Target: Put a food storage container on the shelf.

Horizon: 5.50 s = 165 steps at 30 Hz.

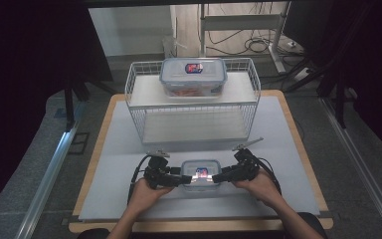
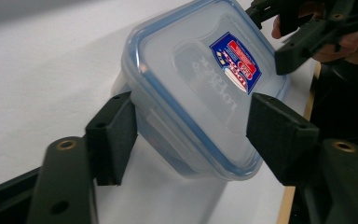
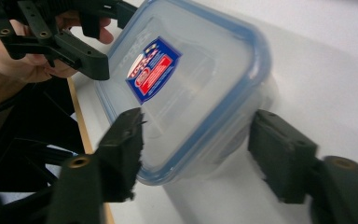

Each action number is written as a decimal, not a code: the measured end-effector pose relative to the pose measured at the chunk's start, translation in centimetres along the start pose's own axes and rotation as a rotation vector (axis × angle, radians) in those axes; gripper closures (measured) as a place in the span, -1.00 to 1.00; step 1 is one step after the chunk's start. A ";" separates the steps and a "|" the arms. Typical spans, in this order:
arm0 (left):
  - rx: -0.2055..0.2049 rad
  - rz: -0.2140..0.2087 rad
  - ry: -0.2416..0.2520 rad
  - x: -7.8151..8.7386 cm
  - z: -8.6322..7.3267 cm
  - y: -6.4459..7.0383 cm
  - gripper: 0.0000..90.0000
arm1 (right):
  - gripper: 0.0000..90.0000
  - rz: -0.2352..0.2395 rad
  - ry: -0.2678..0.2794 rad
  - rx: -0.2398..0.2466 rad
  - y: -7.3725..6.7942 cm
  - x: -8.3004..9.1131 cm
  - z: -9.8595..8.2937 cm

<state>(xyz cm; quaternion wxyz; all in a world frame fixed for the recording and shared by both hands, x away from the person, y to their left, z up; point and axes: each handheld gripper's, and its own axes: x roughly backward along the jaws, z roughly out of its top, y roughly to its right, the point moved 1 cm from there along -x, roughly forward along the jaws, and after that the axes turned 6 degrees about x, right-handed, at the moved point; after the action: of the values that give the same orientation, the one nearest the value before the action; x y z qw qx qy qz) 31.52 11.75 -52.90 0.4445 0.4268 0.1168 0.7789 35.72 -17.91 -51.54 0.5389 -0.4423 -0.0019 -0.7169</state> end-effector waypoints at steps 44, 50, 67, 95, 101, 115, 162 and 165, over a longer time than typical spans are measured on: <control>0.110 -0.049 0.076 1.0 -0.9 -0.8 0.20 | 0.23 -0.050 0.115 0.025 -1.0 1.1 -0.8; 0.168 -0.080 0.054 0.6 -0.9 -1.6 0.05 | 0.01 -0.026 0.093 -0.049 -0.1 0.9 -1.2; 0.157 -0.110 0.000 1.1 -1.5 -0.8 0.26 | 0.14 0.027 0.091 -0.115 -0.6 0.7 -1.9; 0.157 -0.123 0.031 0.9 -1.4 -1.6 -0.05 | 0.43 -0.014 0.158 -0.035 -1.5 1.7 -2.0; 0.151 -0.171 0.020 1.0 -1.5 -1.6 0.18 | 0.43 -0.015 0.159 -0.027 -1.5 1.7 -2.0; 0.123 -0.173 0.004 1.1 -1.6 -1.4 0.22 | 0.14 0.035 0.130 -0.048 -1.4 1.0 -2.9; -0.022 -0.092 0.255 11.5 12.5 4.0 0.27 | 0.30 0.003 0.304 0.112 -5.1 9.5 11.9; -0.031 -0.086 0.270 12.6 14.6 4.4 0.27 | 0.29 -0.005 0.322 0.125 -5.3 10.5 13.9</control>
<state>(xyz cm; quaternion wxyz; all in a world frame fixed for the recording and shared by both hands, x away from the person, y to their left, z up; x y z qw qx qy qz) 37.12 16.36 -34.49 0.4641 0.3058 0.1818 0.8112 40.12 -17.11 -33.83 0.5567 -0.2874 0.0388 -0.7784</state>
